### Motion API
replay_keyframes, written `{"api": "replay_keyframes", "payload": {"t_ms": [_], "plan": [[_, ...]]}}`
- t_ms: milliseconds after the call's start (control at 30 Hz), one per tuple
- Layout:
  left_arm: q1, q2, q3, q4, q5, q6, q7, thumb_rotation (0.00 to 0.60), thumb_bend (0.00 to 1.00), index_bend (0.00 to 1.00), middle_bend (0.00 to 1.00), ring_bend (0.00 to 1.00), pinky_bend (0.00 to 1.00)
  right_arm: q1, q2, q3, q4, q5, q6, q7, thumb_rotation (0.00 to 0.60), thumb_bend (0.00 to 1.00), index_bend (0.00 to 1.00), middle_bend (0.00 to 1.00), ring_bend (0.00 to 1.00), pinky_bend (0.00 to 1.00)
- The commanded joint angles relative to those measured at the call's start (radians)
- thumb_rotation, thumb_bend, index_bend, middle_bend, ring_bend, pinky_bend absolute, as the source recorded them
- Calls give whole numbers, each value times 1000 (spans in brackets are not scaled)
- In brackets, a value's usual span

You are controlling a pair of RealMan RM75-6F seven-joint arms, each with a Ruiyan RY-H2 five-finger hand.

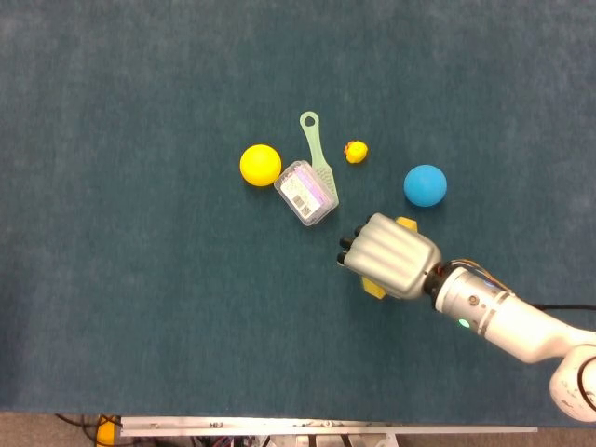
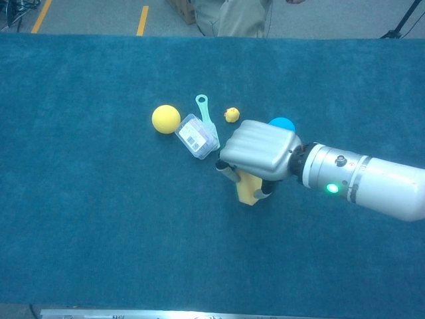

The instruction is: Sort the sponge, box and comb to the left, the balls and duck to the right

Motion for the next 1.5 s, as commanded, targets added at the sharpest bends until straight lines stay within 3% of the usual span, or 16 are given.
{"api": "replay_keyframes", "payload": {"t_ms": [33,467,867,1133,1500], "plan": [[0,-1,0,-1,0,-1,1,600,434,359,340,306,228,-9,6,-1,2,-9,-5,4,600,46,578,507,577,628],[4,-8,1,10,2,4,-12,600,434,360,340,306,228,-56,18,-12,10,-37,-21,-18,600,46,648,559,607,721],[10,-11,0,16,5,16,-19,600,434,361,340,306,229,-83,-2,35,55,-65,-25,5,600,110,791,671,726,852],[11,-3,-2,6,11,24,-10,600,434,361,340,306,228,-69,-14,128,56,-67,-36,75,600,114,800,677,733,858],[17,9,3,-12,20,33,4,600,434,361,340,306,228,9,-119,278,82,-50,-99,173,600,114,800,677,731,859]]}}
